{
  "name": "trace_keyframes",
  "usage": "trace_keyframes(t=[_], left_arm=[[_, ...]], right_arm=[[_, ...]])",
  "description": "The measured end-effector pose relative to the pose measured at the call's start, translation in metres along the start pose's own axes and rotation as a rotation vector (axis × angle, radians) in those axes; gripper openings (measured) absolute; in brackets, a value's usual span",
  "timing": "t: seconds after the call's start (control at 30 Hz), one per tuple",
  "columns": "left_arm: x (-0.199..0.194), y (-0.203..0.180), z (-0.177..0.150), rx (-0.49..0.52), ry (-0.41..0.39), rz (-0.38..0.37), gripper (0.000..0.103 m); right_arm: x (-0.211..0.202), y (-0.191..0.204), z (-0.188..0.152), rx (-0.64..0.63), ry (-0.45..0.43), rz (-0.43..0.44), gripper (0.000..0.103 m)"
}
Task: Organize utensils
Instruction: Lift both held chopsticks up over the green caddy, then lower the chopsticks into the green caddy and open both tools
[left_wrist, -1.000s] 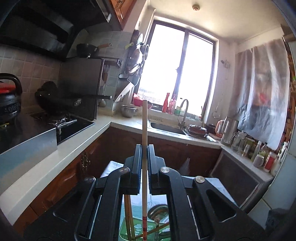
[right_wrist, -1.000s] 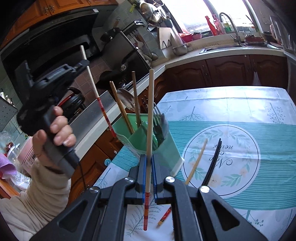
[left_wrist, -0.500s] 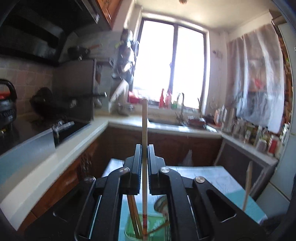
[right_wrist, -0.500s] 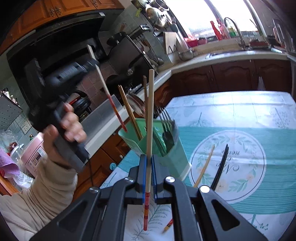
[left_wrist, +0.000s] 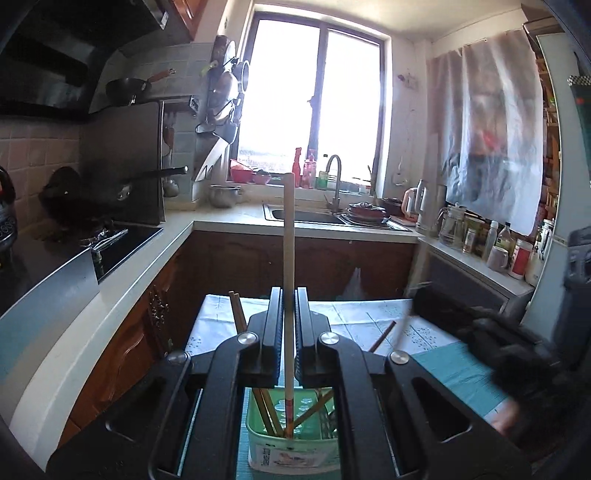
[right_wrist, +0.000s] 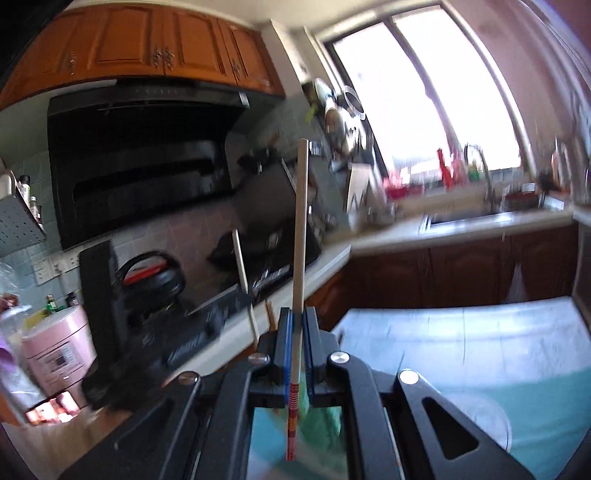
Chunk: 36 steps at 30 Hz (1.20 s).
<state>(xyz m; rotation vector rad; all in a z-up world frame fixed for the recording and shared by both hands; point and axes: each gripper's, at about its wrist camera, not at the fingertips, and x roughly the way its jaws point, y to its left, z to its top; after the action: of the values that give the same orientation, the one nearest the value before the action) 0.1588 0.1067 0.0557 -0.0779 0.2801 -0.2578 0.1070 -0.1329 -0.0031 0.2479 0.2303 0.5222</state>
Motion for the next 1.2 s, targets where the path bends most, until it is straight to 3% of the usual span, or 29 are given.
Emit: trace_keyframes(t=[0.27, 0.6, 0.97, 1.2], left_arm=[[-0.004, -0.007, -0.003, 0.039, -0.014, -0.021, 0.004], [0.003, -0.001, 0.007, 0.028, -0.070, -0.025, 0.004], [0.019, 0.022, -0.013, -0.023, -0.003, -0.024, 0.004], [0.030, 0.026, -0.038, -0.029, 0.083, -0.051, 0.003]], right_arm=[[0.048, 0.016, -0.019, -0.088, -0.057, -0.037, 0.005], [0.076, 0.011, -0.015, -0.045, -0.049, -0.018, 0.005], [0.089, 0.024, -0.039, -0.145, -0.081, -0.062, 0.005], [0.085, 0.034, -0.066, -0.208, -0.034, -0.043, 0.005]])
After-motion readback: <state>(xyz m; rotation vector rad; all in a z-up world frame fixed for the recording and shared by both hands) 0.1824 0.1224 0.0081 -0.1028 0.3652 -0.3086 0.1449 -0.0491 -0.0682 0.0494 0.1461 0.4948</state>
